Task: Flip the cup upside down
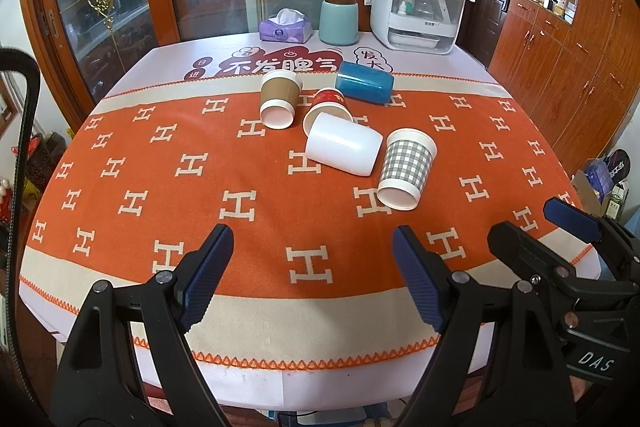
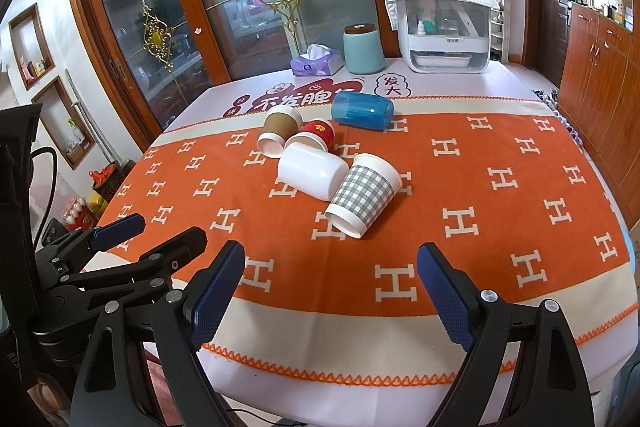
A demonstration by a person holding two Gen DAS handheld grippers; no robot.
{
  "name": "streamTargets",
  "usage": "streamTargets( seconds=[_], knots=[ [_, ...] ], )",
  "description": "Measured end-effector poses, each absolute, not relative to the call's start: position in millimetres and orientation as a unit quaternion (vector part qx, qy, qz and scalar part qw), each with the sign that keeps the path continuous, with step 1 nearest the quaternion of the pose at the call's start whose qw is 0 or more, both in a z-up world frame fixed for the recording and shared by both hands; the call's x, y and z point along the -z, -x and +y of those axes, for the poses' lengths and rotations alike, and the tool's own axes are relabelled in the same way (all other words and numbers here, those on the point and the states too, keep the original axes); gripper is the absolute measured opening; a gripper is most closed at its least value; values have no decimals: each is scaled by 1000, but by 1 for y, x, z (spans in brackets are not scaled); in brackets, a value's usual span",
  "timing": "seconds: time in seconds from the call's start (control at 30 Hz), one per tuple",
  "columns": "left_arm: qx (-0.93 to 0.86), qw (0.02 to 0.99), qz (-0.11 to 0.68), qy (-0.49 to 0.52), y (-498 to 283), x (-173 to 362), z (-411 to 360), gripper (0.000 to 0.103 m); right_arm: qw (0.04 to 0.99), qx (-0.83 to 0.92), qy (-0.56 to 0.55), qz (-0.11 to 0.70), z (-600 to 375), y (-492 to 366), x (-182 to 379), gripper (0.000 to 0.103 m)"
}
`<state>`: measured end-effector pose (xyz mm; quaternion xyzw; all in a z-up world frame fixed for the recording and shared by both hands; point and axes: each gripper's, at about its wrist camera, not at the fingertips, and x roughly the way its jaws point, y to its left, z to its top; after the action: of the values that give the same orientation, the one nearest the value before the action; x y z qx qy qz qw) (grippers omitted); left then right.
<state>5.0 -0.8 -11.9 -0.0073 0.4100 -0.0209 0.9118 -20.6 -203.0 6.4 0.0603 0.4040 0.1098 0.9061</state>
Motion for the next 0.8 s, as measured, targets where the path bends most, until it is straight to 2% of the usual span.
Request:
streamTargets(
  seconds=[0.3,0.8],
  knots=[
    [25,907,420,2,-10,17,-3,80,906,-108,-63,405,-204,20,-4,89],
    [58,889,455,-11,-63,16,-26,80,909,-73,-83,402,-231,1,-2,89]
  ],
)
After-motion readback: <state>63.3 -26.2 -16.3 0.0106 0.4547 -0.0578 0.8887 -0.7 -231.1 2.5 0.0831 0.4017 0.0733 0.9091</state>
